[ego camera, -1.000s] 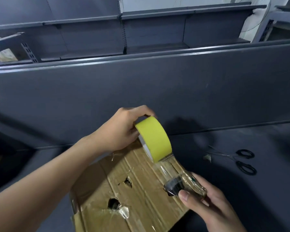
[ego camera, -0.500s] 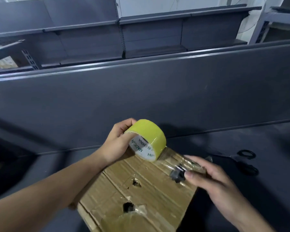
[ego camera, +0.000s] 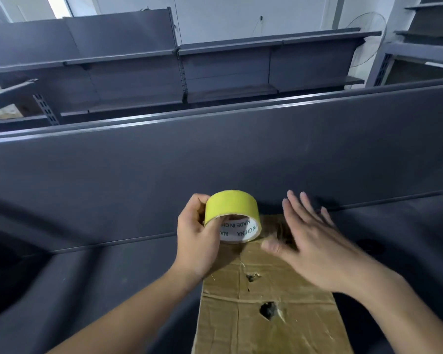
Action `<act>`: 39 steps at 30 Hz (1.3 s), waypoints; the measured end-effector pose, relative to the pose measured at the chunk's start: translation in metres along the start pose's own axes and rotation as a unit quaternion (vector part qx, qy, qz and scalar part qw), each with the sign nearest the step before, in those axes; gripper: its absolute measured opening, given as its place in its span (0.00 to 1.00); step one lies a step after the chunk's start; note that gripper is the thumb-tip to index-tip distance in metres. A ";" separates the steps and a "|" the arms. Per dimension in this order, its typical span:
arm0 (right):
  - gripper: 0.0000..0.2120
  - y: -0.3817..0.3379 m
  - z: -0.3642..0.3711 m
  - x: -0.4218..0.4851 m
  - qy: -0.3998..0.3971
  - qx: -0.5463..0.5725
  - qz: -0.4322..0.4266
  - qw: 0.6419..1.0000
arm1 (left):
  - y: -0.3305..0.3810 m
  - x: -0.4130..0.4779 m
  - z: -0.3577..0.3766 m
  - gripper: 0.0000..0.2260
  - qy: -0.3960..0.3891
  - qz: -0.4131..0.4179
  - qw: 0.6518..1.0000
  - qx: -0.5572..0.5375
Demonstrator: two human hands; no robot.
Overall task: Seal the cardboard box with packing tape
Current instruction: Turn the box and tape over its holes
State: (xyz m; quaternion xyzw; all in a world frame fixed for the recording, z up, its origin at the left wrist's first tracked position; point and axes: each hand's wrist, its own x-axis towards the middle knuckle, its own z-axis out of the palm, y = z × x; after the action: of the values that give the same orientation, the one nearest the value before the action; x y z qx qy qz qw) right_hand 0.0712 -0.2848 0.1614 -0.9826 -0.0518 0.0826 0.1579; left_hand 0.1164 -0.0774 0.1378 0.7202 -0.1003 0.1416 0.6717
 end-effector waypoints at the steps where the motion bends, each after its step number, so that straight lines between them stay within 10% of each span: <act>1: 0.59 -0.007 0.000 -0.005 -0.026 -0.053 0.004 0.998 | 0.000 -0.002 0.001 0.04 -0.002 0.013 1.000 0.007; 13: 0.64 -0.010 0.015 -0.007 -0.046 -0.132 -0.010 0.990 | 0.018 0.018 -0.008 0.12 -0.099 0.210 0.953 0.195; 26: 0.60 -0.013 0.010 -0.010 -0.070 -0.149 -0.017 0.986 | 0.037 0.054 -0.094 0.24 -0.288 0.155 0.866 0.378; 39: 0.58 -0.018 0.009 -0.010 -0.079 -0.169 -0.031 0.982 | -0.010 0.027 -0.120 0.25 -0.285 0.153 0.856 0.404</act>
State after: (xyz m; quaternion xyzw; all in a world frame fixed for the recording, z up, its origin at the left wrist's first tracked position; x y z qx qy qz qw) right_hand 0.0579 -0.2668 0.1599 -0.9834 -0.1082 0.1452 -0.0120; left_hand 0.1372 0.0446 0.1445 0.9124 -0.3304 0.0593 0.2340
